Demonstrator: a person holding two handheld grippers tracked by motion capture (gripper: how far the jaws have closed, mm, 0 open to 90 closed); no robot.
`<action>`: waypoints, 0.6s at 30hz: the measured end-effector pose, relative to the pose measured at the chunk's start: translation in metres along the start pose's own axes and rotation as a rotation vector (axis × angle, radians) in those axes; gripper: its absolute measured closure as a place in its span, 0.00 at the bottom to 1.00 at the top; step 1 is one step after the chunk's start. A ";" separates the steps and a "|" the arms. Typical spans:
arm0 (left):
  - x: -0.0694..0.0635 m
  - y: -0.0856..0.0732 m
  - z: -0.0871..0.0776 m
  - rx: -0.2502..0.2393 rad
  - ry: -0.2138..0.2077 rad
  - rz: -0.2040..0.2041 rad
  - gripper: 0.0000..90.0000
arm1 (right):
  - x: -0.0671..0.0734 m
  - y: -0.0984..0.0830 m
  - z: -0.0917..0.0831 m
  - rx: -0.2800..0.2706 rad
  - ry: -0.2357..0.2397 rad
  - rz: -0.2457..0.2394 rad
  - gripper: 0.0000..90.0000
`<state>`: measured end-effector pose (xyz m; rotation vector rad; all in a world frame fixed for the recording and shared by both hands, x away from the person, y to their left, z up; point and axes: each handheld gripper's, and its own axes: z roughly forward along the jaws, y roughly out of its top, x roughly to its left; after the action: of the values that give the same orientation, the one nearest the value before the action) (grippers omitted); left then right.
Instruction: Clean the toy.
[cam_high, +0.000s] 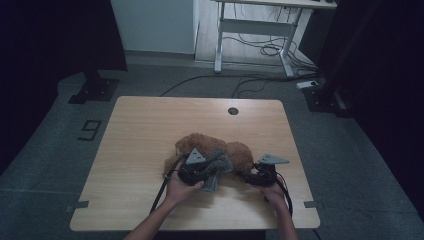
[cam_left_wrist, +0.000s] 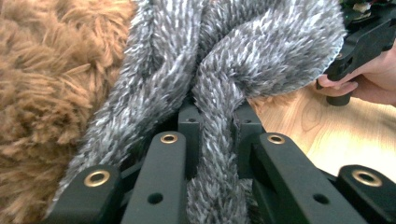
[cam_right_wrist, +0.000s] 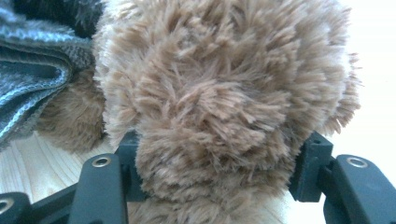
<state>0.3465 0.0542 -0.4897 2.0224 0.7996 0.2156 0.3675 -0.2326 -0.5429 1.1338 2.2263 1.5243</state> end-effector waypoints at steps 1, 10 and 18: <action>-0.003 0.003 0.000 0.000 0.003 0.011 0.86 | 0.000 0.000 0.000 -0.001 0.001 0.000 0.42; -0.039 0.042 0.032 -0.008 -0.021 0.111 0.86 | 0.001 0.000 0.000 -0.005 -0.004 0.001 0.42; -0.042 0.035 0.046 0.019 -0.014 0.136 0.86 | -0.001 -0.002 -0.001 0.006 -0.005 0.012 0.43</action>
<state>0.3501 -0.0164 -0.4804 2.0958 0.6586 0.2718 0.3672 -0.2340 -0.5443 1.1540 2.2266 1.5190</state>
